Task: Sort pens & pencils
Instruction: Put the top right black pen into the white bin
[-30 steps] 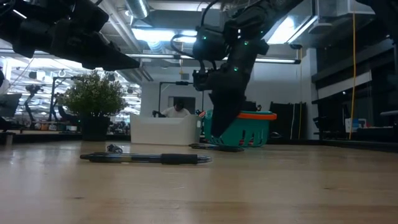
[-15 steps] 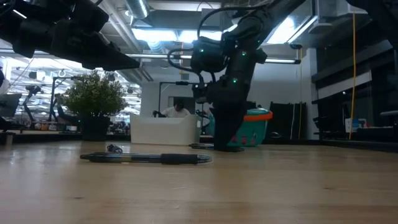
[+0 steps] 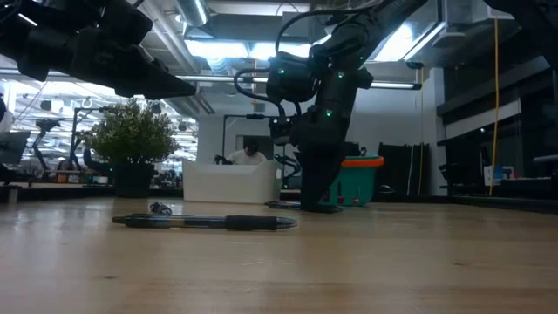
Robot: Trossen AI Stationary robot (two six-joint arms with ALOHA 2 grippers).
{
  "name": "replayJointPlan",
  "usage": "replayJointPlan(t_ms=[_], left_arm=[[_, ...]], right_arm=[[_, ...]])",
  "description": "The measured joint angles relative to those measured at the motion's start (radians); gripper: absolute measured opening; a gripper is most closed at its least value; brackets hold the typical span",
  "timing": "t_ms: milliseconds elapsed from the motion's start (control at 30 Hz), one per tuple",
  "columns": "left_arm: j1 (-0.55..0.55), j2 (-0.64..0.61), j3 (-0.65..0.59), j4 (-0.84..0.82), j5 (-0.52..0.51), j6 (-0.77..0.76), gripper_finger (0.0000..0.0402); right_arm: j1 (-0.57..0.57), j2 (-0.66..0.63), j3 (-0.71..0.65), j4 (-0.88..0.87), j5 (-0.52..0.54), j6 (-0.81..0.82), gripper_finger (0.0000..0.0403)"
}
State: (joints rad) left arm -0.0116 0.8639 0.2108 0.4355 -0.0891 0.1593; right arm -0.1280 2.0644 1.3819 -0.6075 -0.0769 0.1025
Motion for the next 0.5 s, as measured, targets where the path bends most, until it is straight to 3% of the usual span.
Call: replayJointPlan(t_ms=[133, 433, 500], left_arm=[[0.000, 0.000, 0.000, 0.000, 0.000, 0.000, 0.0112], [0.000, 0.000, 0.000, 0.000, 0.000, 0.000, 0.0112], [0.000, 0.000, 0.000, 0.000, 0.000, 0.001, 0.0112]], right_arm=[[0.000, 0.000, 0.000, -0.002, 0.003, -0.001, 0.0166], [-0.002, 0.001, 0.002, -0.009, 0.010, -0.007, 0.0034], [-0.001, 0.000, 0.002, -0.013, 0.010, -0.007, 0.0028]])
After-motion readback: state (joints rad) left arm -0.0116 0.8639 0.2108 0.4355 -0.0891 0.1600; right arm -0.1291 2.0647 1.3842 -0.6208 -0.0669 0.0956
